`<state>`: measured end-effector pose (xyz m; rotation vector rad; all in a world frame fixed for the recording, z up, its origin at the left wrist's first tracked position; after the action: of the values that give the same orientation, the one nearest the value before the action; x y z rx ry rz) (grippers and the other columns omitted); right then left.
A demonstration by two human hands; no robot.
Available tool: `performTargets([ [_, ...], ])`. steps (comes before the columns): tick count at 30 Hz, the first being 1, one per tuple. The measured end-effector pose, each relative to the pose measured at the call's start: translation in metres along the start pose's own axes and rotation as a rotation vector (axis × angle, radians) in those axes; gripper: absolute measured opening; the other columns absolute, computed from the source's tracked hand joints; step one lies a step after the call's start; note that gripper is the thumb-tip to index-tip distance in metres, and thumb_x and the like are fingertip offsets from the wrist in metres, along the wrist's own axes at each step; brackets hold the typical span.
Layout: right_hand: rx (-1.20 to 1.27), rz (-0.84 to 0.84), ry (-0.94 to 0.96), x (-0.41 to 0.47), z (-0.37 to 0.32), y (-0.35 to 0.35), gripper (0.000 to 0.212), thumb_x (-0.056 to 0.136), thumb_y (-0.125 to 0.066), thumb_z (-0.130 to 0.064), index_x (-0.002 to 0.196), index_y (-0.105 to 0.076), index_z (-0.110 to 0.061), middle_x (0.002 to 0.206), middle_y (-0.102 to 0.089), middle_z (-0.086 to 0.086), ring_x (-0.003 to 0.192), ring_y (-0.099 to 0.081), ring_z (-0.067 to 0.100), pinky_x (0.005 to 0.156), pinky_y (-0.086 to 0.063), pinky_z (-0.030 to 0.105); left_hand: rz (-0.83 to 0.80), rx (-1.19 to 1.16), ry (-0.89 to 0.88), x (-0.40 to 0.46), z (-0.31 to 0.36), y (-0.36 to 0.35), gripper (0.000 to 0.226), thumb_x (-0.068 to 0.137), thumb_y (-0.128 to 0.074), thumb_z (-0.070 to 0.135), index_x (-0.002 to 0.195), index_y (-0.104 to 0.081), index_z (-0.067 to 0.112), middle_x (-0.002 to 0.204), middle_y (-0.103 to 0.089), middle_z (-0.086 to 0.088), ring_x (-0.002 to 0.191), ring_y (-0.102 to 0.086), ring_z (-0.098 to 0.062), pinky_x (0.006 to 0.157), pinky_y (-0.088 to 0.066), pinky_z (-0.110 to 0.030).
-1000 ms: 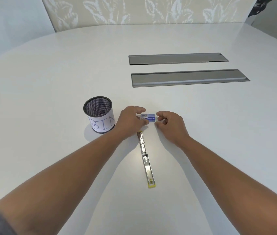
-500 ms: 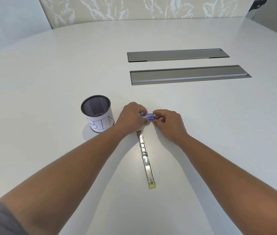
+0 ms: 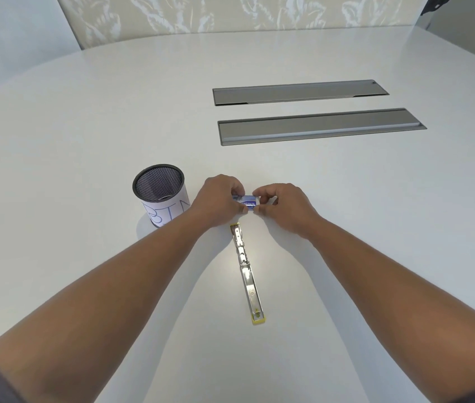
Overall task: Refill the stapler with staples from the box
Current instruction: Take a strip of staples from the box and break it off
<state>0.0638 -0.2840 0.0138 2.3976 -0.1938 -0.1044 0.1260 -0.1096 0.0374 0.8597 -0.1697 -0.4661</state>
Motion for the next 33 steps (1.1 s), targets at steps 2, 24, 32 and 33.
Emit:
performTargets([
  [2, -0.001, -0.001, 0.007, 0.001, 0.000, 0.001, 0.027, 0.083, -0.080, -0.023, 0.110, -0.075, -0.026, 0.088, -0.067, -0.012, 0.076, -0.055, 0.007, 0.070, -0.043, 0.026, 0.012, 0.004, 0.001, -0.001, 0.000, 0.000, 0.028, 0.073, -0.086, 0.017, 0.097, -0.072, 0.013, 0.101, -0.071, -0.004, 0.089, -0.062, -0.021, 0.074, -0.049, -0.029],
  [24, 0.158, 0.061, -0.045, 0.004, 0.008, 0.003, 0.018, 0.090, -0.067, -0.017, 0.100, -0.075, -0.030, 0.098, -0.062, -0.007, 0.072, -0.053, -0.001, 0.066, -0.042, 0.021, 0.018, -0.097, 0.019, -0.003, -0.005, -0.010, 0.024, 0.077, -0.081, 0.024, 0.098, -0.074, 0.032, 0.100, -0.066, 0.003, 0.093, -0.061, -0.019, 0.074, -0.044, -0.026],
  [32, 0.247, 0.059, -0.085, 0.006, 0.003, 0.000, 0.011, 0.082, -0.076, -0.023, 0.090, -0.071, -0.028, 0.091, -0.064, 0.000, 0.067, -0.058, 0.016, 0.064, -0.052, 0.036, 0.017, -0.107, 0.021, 0.000, -0.008, -0.010, 0.023, 0.076, -0.082, 0.027, 0.098, -0.075, 0.032, 0.100, -0.068, 0.004, 0.093, -0.063, -0.019, 0.078, -0.050, -0.028],
  [33, 0.247, 0.057, -0.097, 0.006, 0.003, 0.001, 0.011, 0.082, -0.075, -0.021, 0.090, -0.071, -0.028, 0.092, -0.065, 0.000, 0.068, -0.057, 0.016, 0.064, -0.052, 0.036, 0.015, -0.111, 0.026, 0.000, -0.008, -0.010, 0.023, 0.076, -0.082, 0.027, 0.097, -0.075, 0.033, 0.098, -0.069, 0.005, 0.092, -0.064, -0.018, 0.076, -0.049, -0.027],
])
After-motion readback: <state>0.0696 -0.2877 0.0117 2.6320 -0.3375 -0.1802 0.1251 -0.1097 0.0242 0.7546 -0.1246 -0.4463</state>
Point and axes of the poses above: each hand's wrist, its own x-axis towards the middle knuckle, its own y-axis out of the back of the hand, z = x × y, the point moved 1 cm from there along x, towards the middle knuckle
